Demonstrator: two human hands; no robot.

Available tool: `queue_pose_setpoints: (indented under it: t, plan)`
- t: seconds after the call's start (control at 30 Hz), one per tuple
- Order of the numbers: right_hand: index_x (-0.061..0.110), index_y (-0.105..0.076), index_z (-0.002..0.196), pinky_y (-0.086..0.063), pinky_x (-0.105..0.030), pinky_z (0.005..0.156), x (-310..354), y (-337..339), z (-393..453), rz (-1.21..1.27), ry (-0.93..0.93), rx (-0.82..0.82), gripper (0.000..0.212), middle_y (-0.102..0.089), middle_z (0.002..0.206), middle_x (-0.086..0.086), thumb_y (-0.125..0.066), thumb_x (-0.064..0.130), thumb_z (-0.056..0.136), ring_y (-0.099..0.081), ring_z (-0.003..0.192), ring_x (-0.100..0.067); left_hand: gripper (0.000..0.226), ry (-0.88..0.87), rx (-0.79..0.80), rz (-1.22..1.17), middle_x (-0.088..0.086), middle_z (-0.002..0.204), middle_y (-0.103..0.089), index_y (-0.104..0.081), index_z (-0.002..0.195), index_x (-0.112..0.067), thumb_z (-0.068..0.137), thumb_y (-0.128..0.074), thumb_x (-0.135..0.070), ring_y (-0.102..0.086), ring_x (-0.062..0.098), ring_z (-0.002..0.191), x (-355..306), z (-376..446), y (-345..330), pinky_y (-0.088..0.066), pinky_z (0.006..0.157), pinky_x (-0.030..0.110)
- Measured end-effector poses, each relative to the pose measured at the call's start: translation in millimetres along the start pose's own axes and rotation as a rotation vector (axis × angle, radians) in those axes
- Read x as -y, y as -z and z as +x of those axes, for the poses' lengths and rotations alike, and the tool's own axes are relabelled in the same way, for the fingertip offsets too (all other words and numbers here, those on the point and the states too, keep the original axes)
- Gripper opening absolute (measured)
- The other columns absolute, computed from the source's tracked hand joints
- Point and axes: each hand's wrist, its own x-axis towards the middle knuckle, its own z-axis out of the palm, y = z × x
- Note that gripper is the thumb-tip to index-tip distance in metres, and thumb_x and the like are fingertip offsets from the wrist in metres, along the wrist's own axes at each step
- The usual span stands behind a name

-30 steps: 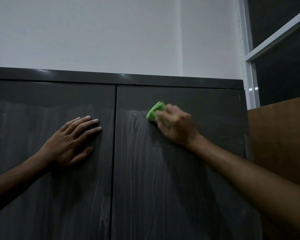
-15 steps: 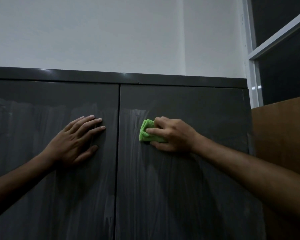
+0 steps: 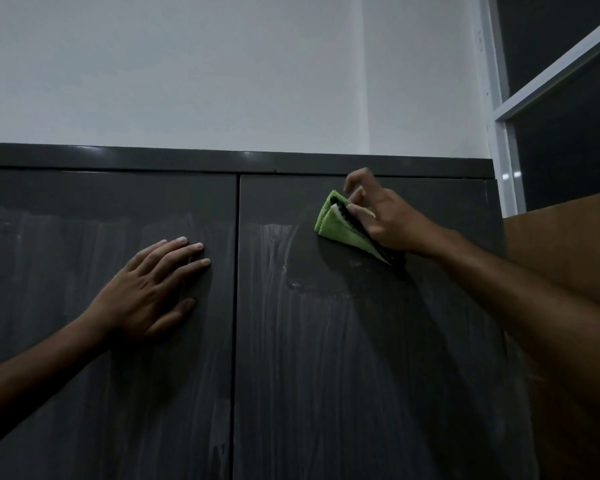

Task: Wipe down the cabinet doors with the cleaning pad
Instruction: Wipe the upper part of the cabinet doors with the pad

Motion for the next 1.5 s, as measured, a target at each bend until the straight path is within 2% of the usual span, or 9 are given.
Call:
queue_pose_setpoints:
  t: [0.1,0.33,0.47,0.63,0.87,1.03,1.23,1.4,1.5]
  plan:
    - [0.021,-0.053,0.104,-0.055,-0.051,0.071,-2,-13,-7,-0.232,0.101,-0.078,0.011,-0.053,0.112,-0.005,-0.043,0.019,0.100,-0.060,0.083,-0.031,0.067,0.002,-0.002,0.004,0.011,0.166,-0.036,-0.041,0.158,-0.018,0.102,-0.040,-0.054,-0.026,0.030,0.158,0,0,0,-0.015,0.131,0.046]
    - [0.010,-0.061,0.112,-0.046,-0.040,0.084,0,-20,-24,-0.483,0.071,-0.100,0.057,-0.048,0.126,-0.006,-0.051,0.061,0.089,-0.046,0.102,-0.023,0.067,0.008,-0.011,0.004,0.011,0.166,-0.036,-0.041,0.158,-0.018,0.101,-0.042,-0.053,-0.027,0.031,0.157,-2,0,1,-0.017,0.130,0.047]
    - [0.011,-0.060,0.122,-0.050,-0.049,0.087,-8,-21,-28,-0.369,0.037,-0.199,0.037,-0.056,0.120,-0.008,-0.068,0.033,0.093,-0.051,0.100,-0.026,0.067,0.004,-0.010,0.012,0.010,0.166,-0.036,-0.041,0.158,-0.018,0.100,-0.042,-0.053,-0.026,0.029,0.157,-2,0,1,-0.011,0.132,0.042]
    - [0.008,-0.036,0.153,-0.049,-0.046,0.096,-6,-30,-16,-0.350,-0.014,-0.238,0.065,-0.055,0.128,-0.015,-0.064,0.017,0.095,-0.053,0.111,-0.031,0.068,0.011,0.008,0.012,0.010,0.167,-0.035,-0.039,0.159,-0.020,0.101,-0.041,-0.054,-0.025,0.030,0.158,1,-1,-1,-0.015,0.131,0.046]
    - [0.002,-0.066,0.127,-0.052,-0.042,0.068,-15,-44,-61,-0.666,0.553,0.027,0.048,-0.065,0.105,-0.017,-0.068,0.031,0.089,-0.060,0.083,-0.033,0.067,-0.004,-0.013,0.009,0.009,0.168,-0.034,-0.038,0.160,-0.020,0.102,-0.040,-0.054,-0.024,0.029,0.159,2,-2,-3,-0.016,0.130,0.047]
    - [0.013,-0.050,0.147,-0.055,-0.047,0.066,-34,-7,-27,-0.540,0.015,-0.457,0.051,-0.057,0.103,-0.019,-0.056,0.017,0.096,-0.058,0.083,-0.036,0.067,-0.002,-0.028,0.014,0.012,0.165,-0.038,-0.041,0.157,-0.018,0.100,-0.043,-0.052,-0.030,0.033,0.156,0,0,-1,-0.017,0.130,0.047]
    - [0.017,-0.071,0.125,-0.050,-0.037,0.059,-44,-39,-70,-0.649,0.495,-0.144,0.031,-0.064,0.100,-0.015,-0.056,0.034,0.103,-0.058,0.073,-0.030,0.069,-0.008,-0.006,0.023,0.012,0.166,-0.037,-0.041,0.158,-0.017,0.099,-0.043,-0.053,-0.028,0.032,0.157,2,-1,0,-0.017,0.130,0.048]
    - [0.010,-0.068,0.122,-0.049,-0.032,0.061,-71,-2,-55,-0.521,-0.124,-0.590,0.030,-0.057,0.103,-0.016,-0.056,0.029,0.102,-0.060,0.080,-0.031,0.068,0.003,-0.006,0.010,0.011,0.166,-0.036,-0.042,0.158,-0.017,0.100,-0.043,-0.053,-0.027,0.031,0.157,-1,-1,0,-0.016,0.130,0.047]
    - [0.014,-0.069,0.123,-0.049,-0.035,0.058,-62,-32,-67,-0.538,0.092,-0.450,0.028,-0.056,0.100,-0.012,-0.056,0.028,0.102,-0.057,0.076,-0.027,0.068,-0.005,-0.006,0.008,0.011,0.166,-0.036,-0.040,0.159,-0.019,0.100,-0.042,-0.054,-0.027,0.031,0.157,1,-1,-1,-0.017,0.130,0.048]
